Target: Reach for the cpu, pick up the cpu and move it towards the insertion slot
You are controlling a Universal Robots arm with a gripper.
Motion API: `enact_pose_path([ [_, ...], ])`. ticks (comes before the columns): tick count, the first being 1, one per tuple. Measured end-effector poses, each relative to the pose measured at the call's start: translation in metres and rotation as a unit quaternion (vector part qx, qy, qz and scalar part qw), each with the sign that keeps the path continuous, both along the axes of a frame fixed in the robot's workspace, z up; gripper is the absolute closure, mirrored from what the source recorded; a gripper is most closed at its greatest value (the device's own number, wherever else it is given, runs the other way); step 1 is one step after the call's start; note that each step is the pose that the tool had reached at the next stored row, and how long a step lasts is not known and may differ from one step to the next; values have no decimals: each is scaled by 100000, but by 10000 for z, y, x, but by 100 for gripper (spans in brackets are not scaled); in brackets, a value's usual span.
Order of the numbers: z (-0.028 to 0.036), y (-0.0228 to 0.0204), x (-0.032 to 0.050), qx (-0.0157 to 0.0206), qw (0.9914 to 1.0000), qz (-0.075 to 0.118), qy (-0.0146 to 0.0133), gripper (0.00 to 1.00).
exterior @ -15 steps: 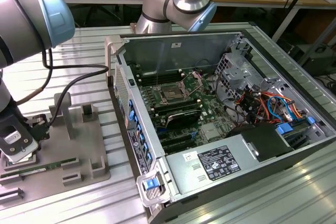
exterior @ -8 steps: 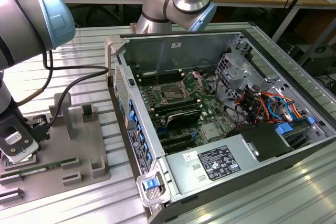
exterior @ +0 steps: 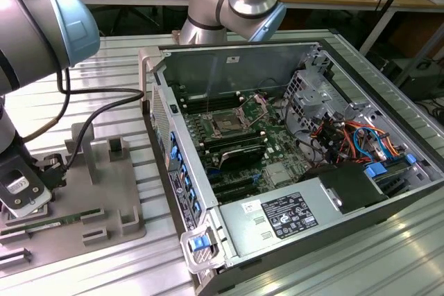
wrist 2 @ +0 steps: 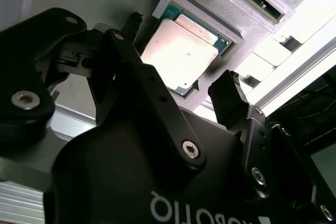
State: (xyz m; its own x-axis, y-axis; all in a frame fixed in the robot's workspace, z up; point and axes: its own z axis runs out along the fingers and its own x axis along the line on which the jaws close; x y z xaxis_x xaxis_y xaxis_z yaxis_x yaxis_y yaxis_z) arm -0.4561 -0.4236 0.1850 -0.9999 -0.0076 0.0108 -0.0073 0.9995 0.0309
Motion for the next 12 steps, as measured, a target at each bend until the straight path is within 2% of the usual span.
enact_pose_path([
  [1, 0, -1, 3, -1, 100000, 7, -1, 20],
  [2, 0, -1, 4, -1, 100000, 2, 5, 29],
  [9, 3, -1, 15, -3, 100000, 3, 1, 29],
  [10, 3, -1, 15, 0, 100000, 2, 1, 38],
  [12, 8, -1, 15, -4, 100000, 2, 4, 38],
])
